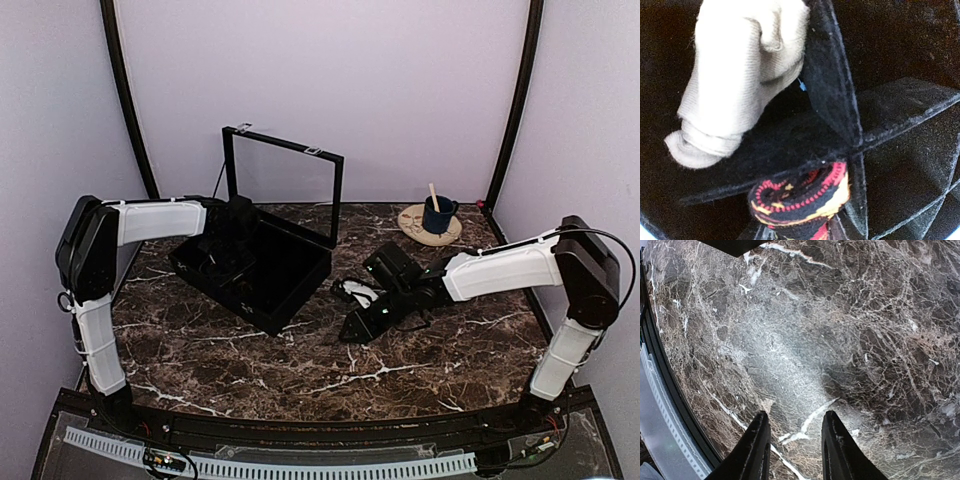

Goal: Roll the socks
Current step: Place the sock in the storage box.

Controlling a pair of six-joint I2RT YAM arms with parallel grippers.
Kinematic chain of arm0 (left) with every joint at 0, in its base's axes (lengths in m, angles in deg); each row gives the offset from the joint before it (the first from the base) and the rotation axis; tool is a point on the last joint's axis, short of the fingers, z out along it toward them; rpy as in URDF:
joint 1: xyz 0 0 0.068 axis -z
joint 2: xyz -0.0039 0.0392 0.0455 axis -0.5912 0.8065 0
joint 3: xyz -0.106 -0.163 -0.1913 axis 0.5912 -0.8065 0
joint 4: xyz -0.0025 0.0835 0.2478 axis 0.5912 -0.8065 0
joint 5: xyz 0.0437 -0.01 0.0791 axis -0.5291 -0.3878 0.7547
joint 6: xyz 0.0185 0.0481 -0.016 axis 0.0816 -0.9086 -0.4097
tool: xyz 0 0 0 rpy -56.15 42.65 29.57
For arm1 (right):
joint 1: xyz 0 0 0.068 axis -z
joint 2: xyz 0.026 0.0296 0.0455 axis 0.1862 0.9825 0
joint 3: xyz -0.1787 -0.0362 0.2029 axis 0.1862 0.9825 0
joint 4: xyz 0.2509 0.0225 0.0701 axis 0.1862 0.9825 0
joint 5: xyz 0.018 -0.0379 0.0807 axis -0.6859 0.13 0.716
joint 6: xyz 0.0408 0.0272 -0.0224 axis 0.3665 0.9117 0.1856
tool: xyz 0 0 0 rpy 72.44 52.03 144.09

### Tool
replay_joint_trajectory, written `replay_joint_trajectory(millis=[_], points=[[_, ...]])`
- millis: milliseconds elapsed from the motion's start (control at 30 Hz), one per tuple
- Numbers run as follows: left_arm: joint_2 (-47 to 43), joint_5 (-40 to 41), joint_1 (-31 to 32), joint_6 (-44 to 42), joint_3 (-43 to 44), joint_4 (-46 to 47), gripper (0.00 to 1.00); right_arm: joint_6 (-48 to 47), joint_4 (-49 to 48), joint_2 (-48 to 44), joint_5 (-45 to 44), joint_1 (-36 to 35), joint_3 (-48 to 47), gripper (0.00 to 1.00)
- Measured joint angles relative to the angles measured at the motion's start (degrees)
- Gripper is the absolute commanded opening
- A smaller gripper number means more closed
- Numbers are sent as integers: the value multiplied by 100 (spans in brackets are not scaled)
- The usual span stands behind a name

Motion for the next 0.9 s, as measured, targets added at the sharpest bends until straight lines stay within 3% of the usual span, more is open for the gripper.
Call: replay_joint_trajectory(millis=[900], points=[[-136, 146, 0, 90, 304, -472, 42, -44, 37, 232, 66, 0, -249, 33]])
